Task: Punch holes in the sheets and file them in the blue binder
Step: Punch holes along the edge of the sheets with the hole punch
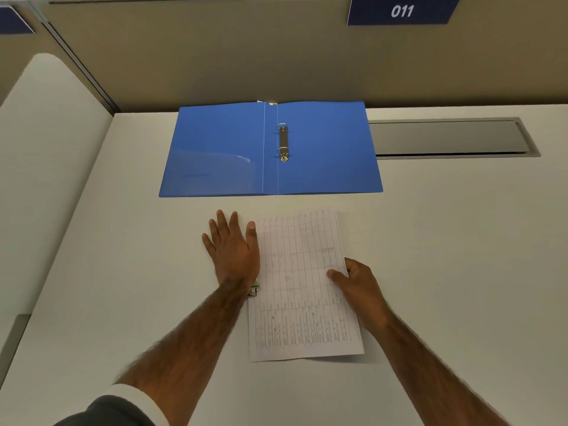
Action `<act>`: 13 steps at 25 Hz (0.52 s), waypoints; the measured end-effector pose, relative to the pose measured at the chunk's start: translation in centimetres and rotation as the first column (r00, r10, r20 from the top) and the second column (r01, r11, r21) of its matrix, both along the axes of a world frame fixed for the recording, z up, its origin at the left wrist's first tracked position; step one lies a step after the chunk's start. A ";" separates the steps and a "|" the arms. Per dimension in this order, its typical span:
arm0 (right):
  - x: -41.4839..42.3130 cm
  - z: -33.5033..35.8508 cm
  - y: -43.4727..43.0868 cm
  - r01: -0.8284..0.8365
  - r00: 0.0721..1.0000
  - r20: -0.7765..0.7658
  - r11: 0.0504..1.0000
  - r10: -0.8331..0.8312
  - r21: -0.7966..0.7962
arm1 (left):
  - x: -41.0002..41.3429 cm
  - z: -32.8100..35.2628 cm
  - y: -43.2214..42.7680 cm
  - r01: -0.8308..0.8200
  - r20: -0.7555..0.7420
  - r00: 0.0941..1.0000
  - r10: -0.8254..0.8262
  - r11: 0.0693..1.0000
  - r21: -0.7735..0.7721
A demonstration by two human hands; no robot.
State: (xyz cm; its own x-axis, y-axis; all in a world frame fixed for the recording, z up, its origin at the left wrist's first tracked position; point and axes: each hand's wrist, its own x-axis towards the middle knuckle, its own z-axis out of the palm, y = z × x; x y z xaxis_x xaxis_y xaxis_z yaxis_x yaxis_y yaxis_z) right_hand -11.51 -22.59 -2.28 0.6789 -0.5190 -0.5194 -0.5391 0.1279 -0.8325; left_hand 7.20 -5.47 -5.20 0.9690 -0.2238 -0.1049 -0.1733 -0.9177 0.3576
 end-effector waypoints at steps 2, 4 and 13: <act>0.0 0.2 0.1 -0.015 1.000 -0.003 1.000 0.015 -0.017 | -0.2 0.4 -0.1 0.004 0.000 1.000 -0.004 1.000 -0.006; -0.1 0.5 0.1 -0.023 1.000 0.000 0.999 0.023 -0.033 | -0.4 1.2 -0.2 -0.003 -0.004 1.000 0.003 1.000 -0.015; -0.3 0.5 0.2 -0.012 1.000 0.009 1.000 0.012 -0.027 | -1.6 5.7 0.8 -0.064 0.015 0.997 0.071 0.963 -0.262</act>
